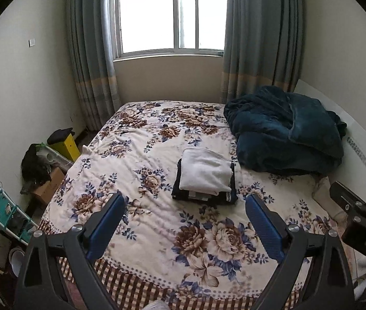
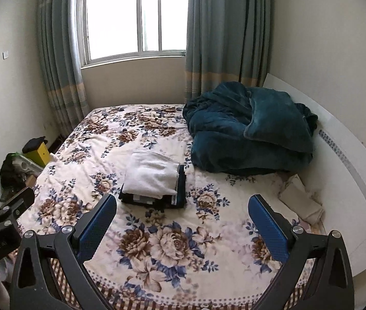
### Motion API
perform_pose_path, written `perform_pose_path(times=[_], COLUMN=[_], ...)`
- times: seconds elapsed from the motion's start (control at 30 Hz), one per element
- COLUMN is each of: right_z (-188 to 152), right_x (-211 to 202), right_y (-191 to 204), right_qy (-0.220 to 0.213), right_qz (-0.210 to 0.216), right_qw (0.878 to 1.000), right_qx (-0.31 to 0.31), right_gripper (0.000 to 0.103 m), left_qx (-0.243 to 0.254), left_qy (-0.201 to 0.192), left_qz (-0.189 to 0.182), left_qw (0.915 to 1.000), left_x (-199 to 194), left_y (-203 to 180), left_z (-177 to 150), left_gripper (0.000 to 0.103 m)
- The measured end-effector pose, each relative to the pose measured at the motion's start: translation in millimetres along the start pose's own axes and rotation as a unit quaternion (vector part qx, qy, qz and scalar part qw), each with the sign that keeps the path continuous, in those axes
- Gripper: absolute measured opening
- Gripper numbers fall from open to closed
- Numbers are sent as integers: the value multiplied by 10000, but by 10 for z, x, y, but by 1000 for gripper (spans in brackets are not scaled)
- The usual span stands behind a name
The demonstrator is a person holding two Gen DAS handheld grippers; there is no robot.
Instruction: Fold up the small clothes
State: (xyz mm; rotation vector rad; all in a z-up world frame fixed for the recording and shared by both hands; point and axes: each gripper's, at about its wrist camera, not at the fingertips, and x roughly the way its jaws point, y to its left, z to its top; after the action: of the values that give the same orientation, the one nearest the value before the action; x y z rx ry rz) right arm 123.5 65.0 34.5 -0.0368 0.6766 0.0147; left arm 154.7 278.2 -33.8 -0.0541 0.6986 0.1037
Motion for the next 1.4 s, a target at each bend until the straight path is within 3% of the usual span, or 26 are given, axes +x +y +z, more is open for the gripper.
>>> perform_pose_path(times=[0.07,0.43,1.4], right_z=[-31,-51,-34], right_x=[-81,-157,-115], right_y=[22,25,106], right_qy=[-5,28,54], right_qz=[-21,-4,163], right_qw=[10000,10000,9998], right_qx=[-46,-5,-83], right_gripper=[103,103,103], left_qx=[-54,-70,32], left_qy=[29,-81,-68], left_qz=[-29,177,233], left_qw=[10000,9998,9997], left_x=[-28,-133,-186], left_y=[37,135,179], left_z=[-16,-52,-21], left_gripper=[103,103,103])
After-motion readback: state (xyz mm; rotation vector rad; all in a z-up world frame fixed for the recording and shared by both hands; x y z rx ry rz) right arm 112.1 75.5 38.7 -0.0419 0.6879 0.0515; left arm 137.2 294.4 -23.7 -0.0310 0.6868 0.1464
